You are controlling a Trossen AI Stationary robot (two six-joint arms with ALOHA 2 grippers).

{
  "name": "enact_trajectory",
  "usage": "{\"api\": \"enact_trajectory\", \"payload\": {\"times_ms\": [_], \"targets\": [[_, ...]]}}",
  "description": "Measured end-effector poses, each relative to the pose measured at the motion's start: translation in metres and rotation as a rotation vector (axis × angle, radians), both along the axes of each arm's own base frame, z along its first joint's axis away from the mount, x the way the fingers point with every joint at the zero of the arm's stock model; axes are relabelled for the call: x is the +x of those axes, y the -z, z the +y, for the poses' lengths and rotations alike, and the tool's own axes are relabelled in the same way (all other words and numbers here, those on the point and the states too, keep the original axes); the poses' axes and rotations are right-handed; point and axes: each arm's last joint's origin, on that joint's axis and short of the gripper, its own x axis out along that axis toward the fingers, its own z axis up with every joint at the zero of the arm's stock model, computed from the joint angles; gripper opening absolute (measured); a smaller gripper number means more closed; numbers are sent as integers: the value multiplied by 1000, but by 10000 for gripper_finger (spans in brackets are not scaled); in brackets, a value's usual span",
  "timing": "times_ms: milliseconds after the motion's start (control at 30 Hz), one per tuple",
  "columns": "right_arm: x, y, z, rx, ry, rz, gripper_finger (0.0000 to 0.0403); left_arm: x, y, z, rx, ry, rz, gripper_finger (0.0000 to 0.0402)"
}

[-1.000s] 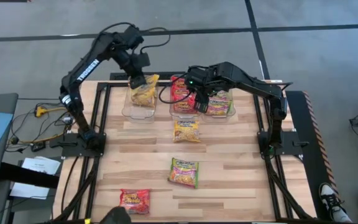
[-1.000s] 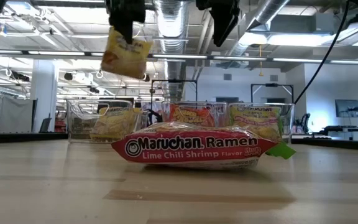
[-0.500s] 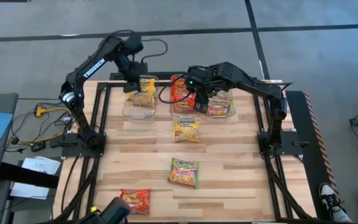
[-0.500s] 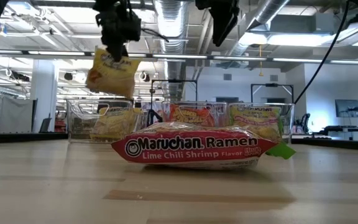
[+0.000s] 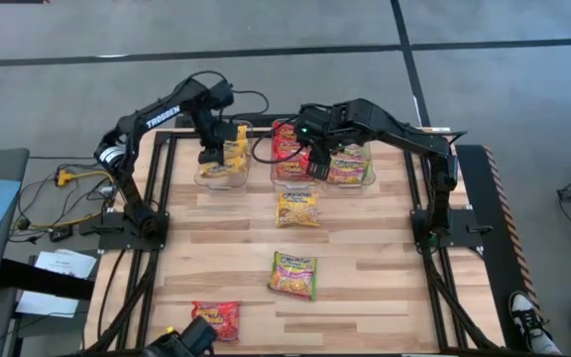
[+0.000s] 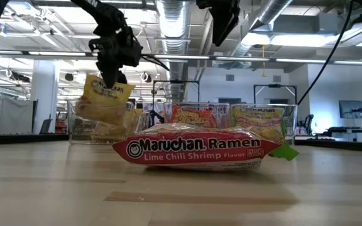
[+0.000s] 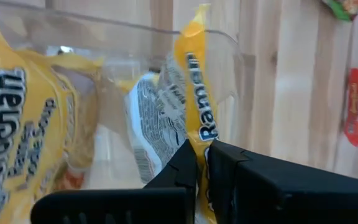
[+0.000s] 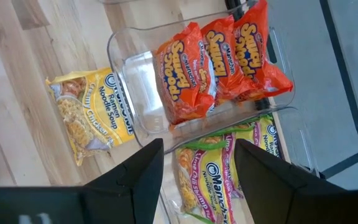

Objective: Sort Maruchan noodles
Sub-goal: Put the yellow noodle pack into the left transparent bin

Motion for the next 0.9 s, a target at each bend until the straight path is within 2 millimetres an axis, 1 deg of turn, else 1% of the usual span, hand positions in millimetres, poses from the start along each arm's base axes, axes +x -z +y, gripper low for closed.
{"api": "enact_trajectory", "payload": {"times_ms": [167, 400, 567, 767, 900], "targets": [[0, 0, 0, 0, 0, 0, 222, 3, 5, 4, 47, 33, -44, 1], [0, 0, 0, 0, 0, 0, 222, 7, 5, 10, 152, 107, -75, 1], [0, 0, 0, 0, 0, -1, 222, 9, 4, 15, 203, 115, -109, 1], [0, 0, 0, 1, 2, -1, 222, 6, 4, 18, 195, 109, -129, 1], [0, 0, 0, 1, 2, -1, 222, 5, 4, 17, 175, 109, -129, 1]]}}
